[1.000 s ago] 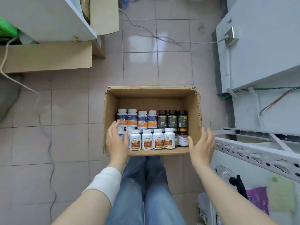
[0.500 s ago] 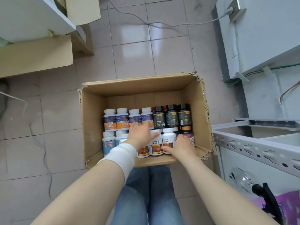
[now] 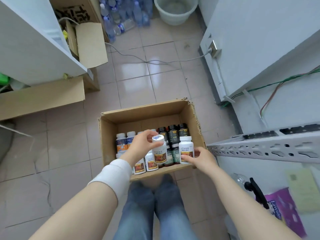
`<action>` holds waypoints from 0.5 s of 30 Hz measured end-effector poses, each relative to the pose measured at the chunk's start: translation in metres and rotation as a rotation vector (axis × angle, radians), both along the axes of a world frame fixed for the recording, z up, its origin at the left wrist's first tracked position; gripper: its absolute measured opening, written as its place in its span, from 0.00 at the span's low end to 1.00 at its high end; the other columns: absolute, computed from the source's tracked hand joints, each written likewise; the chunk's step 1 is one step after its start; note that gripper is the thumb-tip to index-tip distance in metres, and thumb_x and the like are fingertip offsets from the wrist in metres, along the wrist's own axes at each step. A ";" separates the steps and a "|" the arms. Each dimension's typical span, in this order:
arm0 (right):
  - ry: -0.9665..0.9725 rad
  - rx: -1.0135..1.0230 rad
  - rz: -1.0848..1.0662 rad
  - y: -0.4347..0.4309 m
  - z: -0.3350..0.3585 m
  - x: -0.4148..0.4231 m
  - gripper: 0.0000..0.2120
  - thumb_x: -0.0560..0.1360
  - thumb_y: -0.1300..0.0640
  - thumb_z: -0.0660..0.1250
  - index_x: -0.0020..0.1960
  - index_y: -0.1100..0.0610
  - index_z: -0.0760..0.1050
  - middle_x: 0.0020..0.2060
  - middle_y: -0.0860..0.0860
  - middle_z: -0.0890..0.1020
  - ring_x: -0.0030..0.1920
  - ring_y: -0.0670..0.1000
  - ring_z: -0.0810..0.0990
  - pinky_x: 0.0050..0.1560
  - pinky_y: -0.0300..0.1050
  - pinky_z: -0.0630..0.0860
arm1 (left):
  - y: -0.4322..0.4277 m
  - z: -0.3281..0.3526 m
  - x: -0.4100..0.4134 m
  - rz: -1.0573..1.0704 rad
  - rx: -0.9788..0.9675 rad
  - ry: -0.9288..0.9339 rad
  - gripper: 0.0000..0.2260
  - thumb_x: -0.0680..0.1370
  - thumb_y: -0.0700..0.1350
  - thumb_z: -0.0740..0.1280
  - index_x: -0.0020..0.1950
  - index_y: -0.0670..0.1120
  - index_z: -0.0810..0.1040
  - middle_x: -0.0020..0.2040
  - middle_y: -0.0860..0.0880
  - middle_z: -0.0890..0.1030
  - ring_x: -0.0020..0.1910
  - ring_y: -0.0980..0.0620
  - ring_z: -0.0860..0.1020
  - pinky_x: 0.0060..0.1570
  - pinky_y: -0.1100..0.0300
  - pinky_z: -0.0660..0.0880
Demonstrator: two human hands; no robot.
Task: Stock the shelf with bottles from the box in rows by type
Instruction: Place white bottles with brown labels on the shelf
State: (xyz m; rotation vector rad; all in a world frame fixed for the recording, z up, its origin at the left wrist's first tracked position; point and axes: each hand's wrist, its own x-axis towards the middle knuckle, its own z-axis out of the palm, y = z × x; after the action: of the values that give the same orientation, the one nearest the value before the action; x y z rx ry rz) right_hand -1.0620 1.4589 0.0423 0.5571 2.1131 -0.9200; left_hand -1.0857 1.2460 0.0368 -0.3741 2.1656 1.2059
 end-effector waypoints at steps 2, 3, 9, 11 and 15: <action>0.060 -0.023 -0.086 0.000 0.031 0.013 0.25 0.68 0.47 0.74 0.60 0.57 0.74 0.56 0.52 0.80 0.50 0.49 0.76 0.50 0.42 0.70 | -0.006 0.033 0.001 0.002 0.031 0.072 0.20 0.72 0.48 0.72 0.62 0.47 0.75 0.52 0.52 0.77 0.46 0.60 0.75 0.38 0.70 0.71; 0.089 -0.033 -0.126 -0.001 0.047 0.020 0.25 0.68 0.48 0.74 0.60 0.57 0.74 0.56 0.52 0.80 0.50 0.49 0.76 0.51 0.42 0.70 | -0.010 0.049 0.002 0.001 0.048 0.106 0.20 0.72 0.48 0.72 0.62 0.46 0.75 0.52 0.52 0.78 0.46 0.59 0.75 0.39 0.70 0.73; 0.296 -0.042 -0.330 -0.027 0.145 0.090 0.26 0.67 0.50 0.75 0.61 0.57 0.73 0.54 0.51 0.80 0.51 0.48 0.77 0.51 0.41 0.70 | -0.026 0.144 0.026 -0.150 0.233 0.243 0.14 0.71 0.47 0.73 0.55 0.50 0.76 0.48 0.53 0.80 0.47 0.57 0.78 0.42 0.67 0.76; 0.386 -0.038 -0.437 -0.038 0.175 0.117 0.26 0.67 0.50 0.75 0.62 0.57 0.72 0.53 0.50 0.79 0.52 0.49 0.77 0.52 0.41 0.70 | -0.030 0.175 0.040 -0.219 0.267 0.289 0.13 0.72 0.48 0.72 0.54 0.51 0.74 0.48 0.55 0.78 0.48 0.57 0.78 0.41 0.67 0.75; 0.560 -0.066 -0.607 -0.052 0.230 0.165 0.22 0.68 0.54 0.74 0.60 0.56 0.73 0.47 0.47 0.80 0.47 0.46 0.78 0.45 0.37 0.72 | -0.029 0.238 0.067 -0.369 0.336 0.383 0.12 0.72 0.47 0.71 0.54 0.51 0.73 0.47 0.56 0.78 0.47 0.58 0.78 0.42 0.67 0.75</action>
State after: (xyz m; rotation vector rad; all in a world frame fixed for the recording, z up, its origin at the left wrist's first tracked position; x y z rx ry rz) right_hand -0.8974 1.4065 0.2726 1.0336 2.4271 -1.6303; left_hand -1.0189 1.2174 0.2747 0.4131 2.1512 1.4718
